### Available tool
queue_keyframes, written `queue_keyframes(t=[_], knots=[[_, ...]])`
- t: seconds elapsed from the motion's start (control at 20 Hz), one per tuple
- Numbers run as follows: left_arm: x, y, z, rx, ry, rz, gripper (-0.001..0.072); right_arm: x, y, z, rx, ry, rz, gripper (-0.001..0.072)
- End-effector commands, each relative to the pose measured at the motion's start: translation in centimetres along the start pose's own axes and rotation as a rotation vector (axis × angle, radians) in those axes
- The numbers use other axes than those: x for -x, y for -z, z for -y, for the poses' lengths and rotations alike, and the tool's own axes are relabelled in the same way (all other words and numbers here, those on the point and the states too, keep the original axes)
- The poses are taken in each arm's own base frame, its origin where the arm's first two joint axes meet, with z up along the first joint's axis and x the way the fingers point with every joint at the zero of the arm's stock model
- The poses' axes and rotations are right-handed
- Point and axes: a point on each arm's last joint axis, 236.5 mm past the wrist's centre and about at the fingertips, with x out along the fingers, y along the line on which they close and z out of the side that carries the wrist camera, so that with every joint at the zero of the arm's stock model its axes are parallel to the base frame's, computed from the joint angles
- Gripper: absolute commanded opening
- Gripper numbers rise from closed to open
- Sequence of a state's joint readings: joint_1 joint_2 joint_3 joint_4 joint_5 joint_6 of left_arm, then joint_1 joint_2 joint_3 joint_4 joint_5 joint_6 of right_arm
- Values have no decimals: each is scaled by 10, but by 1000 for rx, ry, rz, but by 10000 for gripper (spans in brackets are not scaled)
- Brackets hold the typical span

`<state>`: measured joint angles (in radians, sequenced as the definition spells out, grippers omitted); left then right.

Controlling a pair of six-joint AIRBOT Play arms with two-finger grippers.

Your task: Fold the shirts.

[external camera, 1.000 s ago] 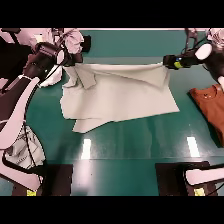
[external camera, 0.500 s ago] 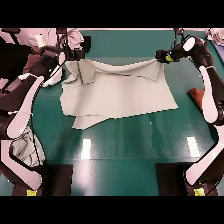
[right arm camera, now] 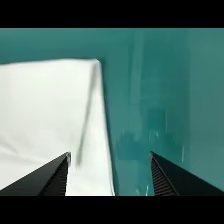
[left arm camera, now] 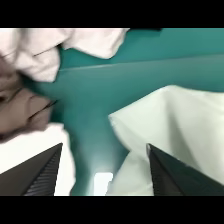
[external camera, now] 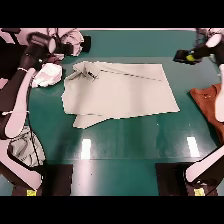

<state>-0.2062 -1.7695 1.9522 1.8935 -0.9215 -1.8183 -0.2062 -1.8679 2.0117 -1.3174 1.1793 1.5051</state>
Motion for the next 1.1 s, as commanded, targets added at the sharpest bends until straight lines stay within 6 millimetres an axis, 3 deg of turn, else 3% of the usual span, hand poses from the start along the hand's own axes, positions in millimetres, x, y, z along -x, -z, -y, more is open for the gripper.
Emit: queue_keyframes(t=[0.0, 0.15, 0.25, 0.4, 0.55, 0.65, 0.85, 0.95, 1.05], knots=[[37, 46, -41, 71, -86, -241, 627, 58, 27, 15, -79, -80, -67, 573], [62, 101, -31, 62, -37, -386, 614, 87, 56, 10, -121, -196, -100, 573], [79, 146, -23, 36, -13, -438, 607, 92, 86, 16, -189, -247, -144, 572], [108, 200, -14, 54, 48, -486, 606, 95, 115, 6, -271, -386, -169, 572], [148, 242, 41, 103, 305, -567, 607, 93, 149, -11, -272, -453, -236, 572], [166, 266, 61, 116, 380, -597, 608, 87, 170, -20, -260, -460, -267, 572], [175, 326, 79, 83, 423, -719, 608, 75, 200, -39, -242, -484, -340, 572], [175, 340, 92, 42, 470, -719, 608, 77, 205, -49, -218, -504, -368, 572], [163, 345, 84, 11, 433, -684, 609, 80, 205, -56, -196, -507, -363, 572]])
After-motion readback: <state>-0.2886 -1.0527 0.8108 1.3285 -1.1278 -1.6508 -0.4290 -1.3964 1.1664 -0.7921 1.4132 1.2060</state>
